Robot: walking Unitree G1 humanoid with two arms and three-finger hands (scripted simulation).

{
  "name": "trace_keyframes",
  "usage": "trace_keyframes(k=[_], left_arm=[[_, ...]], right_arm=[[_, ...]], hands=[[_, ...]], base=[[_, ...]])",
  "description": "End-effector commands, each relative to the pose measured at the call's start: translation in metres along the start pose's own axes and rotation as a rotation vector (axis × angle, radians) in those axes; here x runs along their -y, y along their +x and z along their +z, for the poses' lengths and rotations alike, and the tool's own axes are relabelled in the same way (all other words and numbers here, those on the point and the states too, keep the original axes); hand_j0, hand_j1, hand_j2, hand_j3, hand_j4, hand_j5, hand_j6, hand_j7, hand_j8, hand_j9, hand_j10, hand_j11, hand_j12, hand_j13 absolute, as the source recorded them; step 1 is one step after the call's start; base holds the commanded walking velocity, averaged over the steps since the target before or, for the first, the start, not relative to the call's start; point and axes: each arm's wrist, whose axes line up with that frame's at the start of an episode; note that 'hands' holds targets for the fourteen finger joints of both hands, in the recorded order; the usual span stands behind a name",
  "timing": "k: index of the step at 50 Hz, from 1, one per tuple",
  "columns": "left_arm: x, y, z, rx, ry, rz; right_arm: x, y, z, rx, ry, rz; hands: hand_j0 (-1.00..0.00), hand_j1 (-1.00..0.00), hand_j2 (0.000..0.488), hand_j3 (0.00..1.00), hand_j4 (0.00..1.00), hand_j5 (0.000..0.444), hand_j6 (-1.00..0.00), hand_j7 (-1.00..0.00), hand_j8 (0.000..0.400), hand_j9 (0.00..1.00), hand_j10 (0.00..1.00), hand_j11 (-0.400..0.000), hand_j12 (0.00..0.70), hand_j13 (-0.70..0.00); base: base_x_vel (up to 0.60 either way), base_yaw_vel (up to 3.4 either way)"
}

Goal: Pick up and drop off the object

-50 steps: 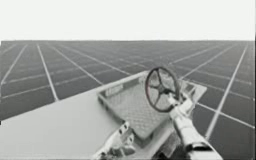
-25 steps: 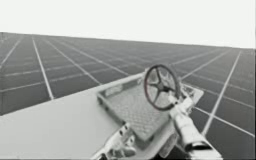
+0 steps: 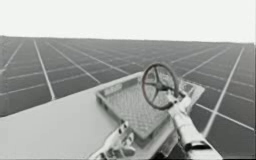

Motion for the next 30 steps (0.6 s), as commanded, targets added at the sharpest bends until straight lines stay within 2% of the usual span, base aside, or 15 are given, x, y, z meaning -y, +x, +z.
trace_keyframes(k=[1, 30], left_arm=[[0.0175, 0.0180, 0.0049, 0.008, 0.017, -0.090], [0.0175, 0.0180, 0.0049, 0.008, 0.017, -0.090]], right_arm=[[0.0123, 0.0034, 0.0120, 0.035, 0.024, -0.028], [0.0123, 0.0034, 0.0120, 0.035, 0.024, -0.028]], hands=[[0.00, 0.00, 0.000, 1.00, 1.00, 0.000, 0.00, 0.00, 0.000, 1.00, 1.00, -0.400, 0.000, -0.700], [0.00, 0.00, 0.000, 1.00, 1.00, 0.000, 0.00, 0.00, 0.000, 1.00, 1.00, -0.400, 0.000, -0.700]], base=[[0.26, -1.32], [0.26, -1.34]])
